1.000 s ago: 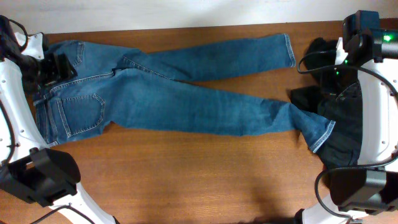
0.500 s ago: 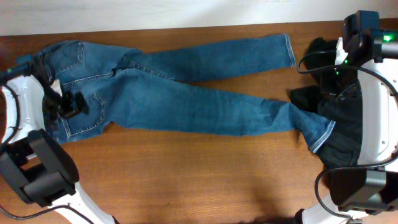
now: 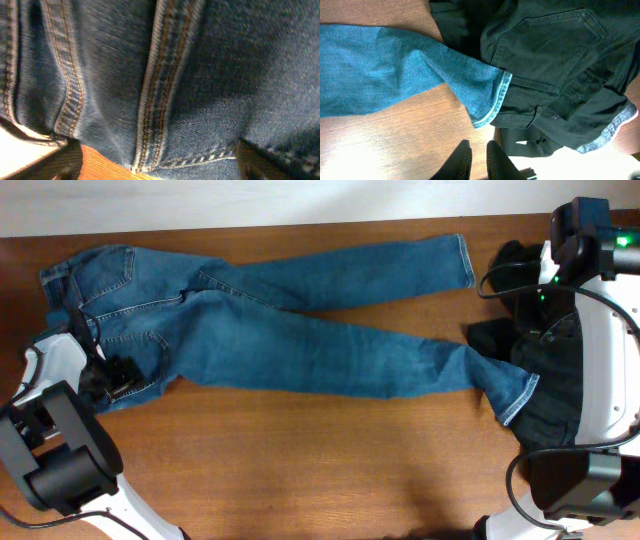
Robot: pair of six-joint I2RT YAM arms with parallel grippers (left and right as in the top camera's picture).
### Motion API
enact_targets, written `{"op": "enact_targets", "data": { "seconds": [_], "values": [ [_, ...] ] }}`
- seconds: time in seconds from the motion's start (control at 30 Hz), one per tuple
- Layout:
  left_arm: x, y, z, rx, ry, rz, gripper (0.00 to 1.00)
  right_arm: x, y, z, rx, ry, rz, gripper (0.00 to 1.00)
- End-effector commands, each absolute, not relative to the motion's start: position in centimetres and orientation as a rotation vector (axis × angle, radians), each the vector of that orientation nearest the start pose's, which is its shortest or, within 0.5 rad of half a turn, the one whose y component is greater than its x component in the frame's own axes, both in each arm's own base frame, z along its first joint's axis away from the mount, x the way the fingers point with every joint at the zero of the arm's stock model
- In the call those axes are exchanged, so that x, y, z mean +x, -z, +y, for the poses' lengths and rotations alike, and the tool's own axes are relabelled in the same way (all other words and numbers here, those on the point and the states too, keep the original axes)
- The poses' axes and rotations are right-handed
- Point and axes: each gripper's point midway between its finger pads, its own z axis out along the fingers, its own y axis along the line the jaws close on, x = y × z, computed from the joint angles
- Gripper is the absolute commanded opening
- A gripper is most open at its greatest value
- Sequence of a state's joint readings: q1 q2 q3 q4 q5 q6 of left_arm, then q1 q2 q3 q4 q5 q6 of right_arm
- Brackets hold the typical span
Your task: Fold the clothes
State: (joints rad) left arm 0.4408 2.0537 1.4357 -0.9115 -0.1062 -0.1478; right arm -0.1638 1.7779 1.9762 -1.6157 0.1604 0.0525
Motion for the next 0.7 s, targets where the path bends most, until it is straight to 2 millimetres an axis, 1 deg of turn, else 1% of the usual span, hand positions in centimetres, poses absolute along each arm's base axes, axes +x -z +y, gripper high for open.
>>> {"op": "enact_targets", "data": {
  "seconds": [0.0,0.03,0.13,0.23,0.27,0.33,0.37,0.43,0.5,0.57,0.6,0.67],
  "values": [
    [33.5,-0.5,18.3,-0.919,-0.203,3.001,0.06,33.0,-23.8,-8.4,0.349,0.265,2.968,0.16],
    [33.4,-0.5,18.2,-0.920,-0.202,3.005,0.01,33.0,-23.8,-8.4,0.349,0.265,2.968,0.16],
    [32.8,-0.5,18.1,-0.920,-0.208,3.031,0.00,33.0,-23.8,-8.4,0.349,0.265,2.968,0.16],
    [31.5,-0.9,18.5,-0.943,-0.260,3.067,0.00,33.0,-23.8,-8.4,0.349,0.265,2.968,0.17],
    [30.5,-1.6,19.0,-1.026,-0.313,3.059,0.00,33.0,-23.8,-8.4,0.349,0.265,2.968,0.16],
    [28.2,-3.7,21.0,-1.227,-0.507,2.978,0.00,33.0,-23.8,-8.4,0.349,0.265,2.968,0.16],
    [27.1,-5.1,22.3,-1.319,-0.614,2.908,0.00,33.0,-23.8,-8.4,0.349,0.265,2.967,0.17],
    [25.2,-8.2,24.2,-1.485,-0.735,2.741,0.00,33.0,-23.8,-8.4,0.349,0.265,2.966,0.16],
    [24.2,-11.1,25.7,-1.605,-0.724,2.562,0.00,33.2,-23.8,-8.4,0.349,0.265,2.959,0.16],
    [24.3,-12.6,26.4,-1.617,-0.672,2.477,0.00,33.2,-23.8,-8.4,0.349,0.264,2.959,0.16],
    [24.3,-13.0,26.6,-1.613,-0.668,2.463,0.00,33.2,-23.8,-8.4,0.349,0.263,2.960,0.17],
    [24.3,-13.0,26.4,-1.597,-0.657,2.479,0.00,33.2,-23.6,-7.9,0.346,0.217,2.967,0.17]
  ]
}}
